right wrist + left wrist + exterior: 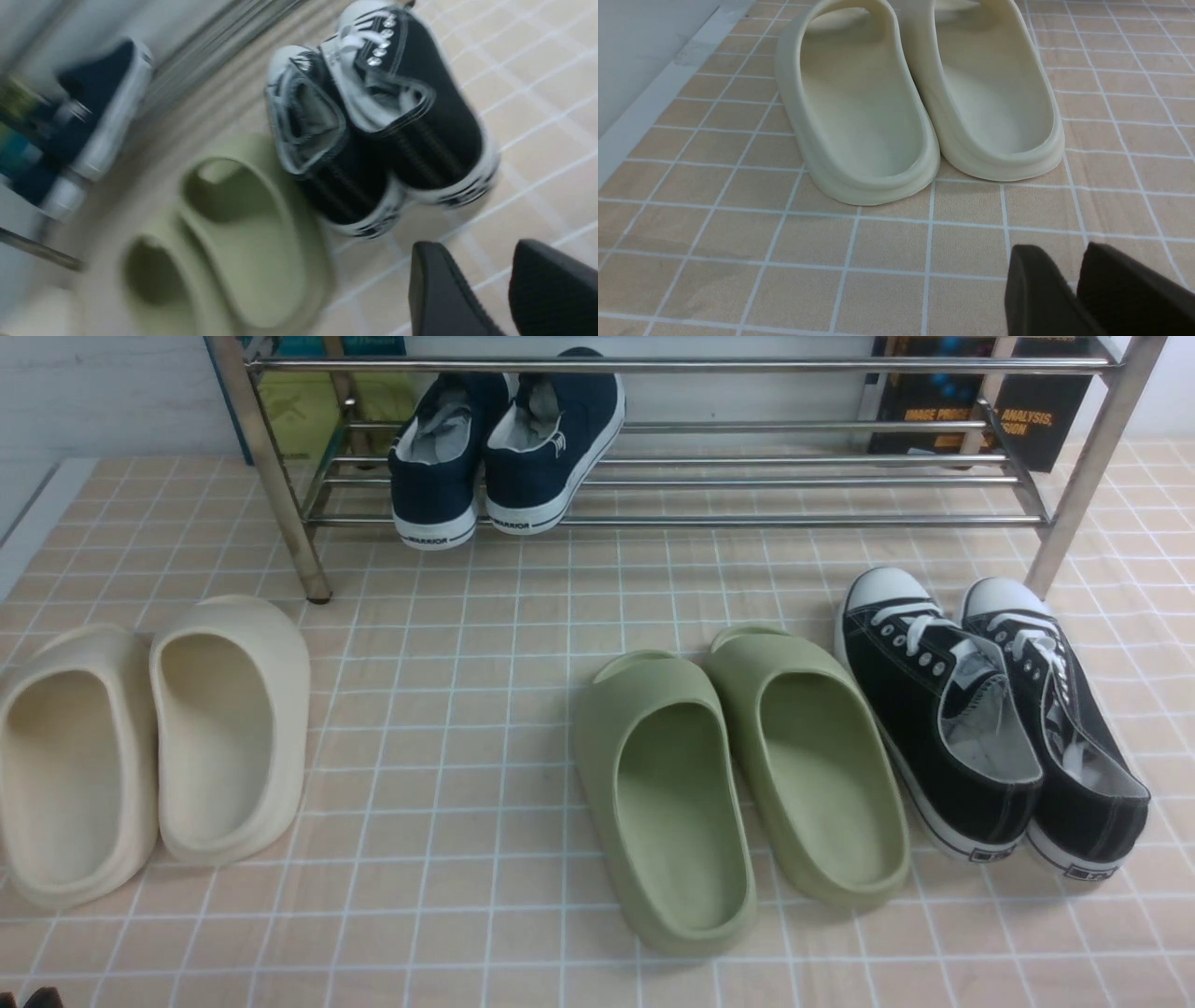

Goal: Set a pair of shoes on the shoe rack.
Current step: Use the right arm to grab the shoe closest to it, then use the right arm to put a shoe into the shoe rack, then use the right arm to grab the shoe closest to it

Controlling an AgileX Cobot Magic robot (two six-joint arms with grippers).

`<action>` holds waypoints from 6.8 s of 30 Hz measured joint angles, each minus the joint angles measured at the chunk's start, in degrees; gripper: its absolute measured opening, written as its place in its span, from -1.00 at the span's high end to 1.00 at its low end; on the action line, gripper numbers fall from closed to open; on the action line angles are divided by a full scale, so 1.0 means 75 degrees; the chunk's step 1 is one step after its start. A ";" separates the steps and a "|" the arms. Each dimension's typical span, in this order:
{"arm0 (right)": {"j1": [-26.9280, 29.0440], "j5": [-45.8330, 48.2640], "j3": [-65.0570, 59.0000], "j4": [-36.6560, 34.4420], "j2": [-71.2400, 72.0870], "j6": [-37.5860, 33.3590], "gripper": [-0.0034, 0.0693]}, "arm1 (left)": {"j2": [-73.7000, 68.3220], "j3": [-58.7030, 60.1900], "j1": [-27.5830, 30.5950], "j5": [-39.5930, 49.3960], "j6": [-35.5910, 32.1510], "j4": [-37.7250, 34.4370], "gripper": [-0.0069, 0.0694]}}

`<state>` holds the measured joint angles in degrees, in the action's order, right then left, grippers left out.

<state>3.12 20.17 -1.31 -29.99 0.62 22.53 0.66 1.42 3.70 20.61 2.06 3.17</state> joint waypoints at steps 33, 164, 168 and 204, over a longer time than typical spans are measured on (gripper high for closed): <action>0.0000 0.2676 0.6191 -0.0056 -0.5896 -0.6797 0.95 | 0.0000 0.0000 0.0000 0.0003 0.0000 0.0000 0.25; -0.2306 0.6789 1.6259 0.4464 -1.6488 -0.3929 0.96 | 0.0000 0.0000 0.0000 0.0009 0.0000 0.0007 0.20; -0.2305 0.6021 1.6234 0.4472 -1.6963 -0.3858 0.96 | 0.0000 0.0000 0.0000 0.0009 0.0000 0.0007 0.20; -0.2341 0.6705 1.6732 0.4525 -1.5630 -0.3573 0.55 | 0.0000 0.0000 0.0000 0.0009 0.0000 0.0007 0.20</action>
<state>-14.44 70.46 124.18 3.94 -116.61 -4.27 0.66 1.42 3.70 20.68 2.06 3.22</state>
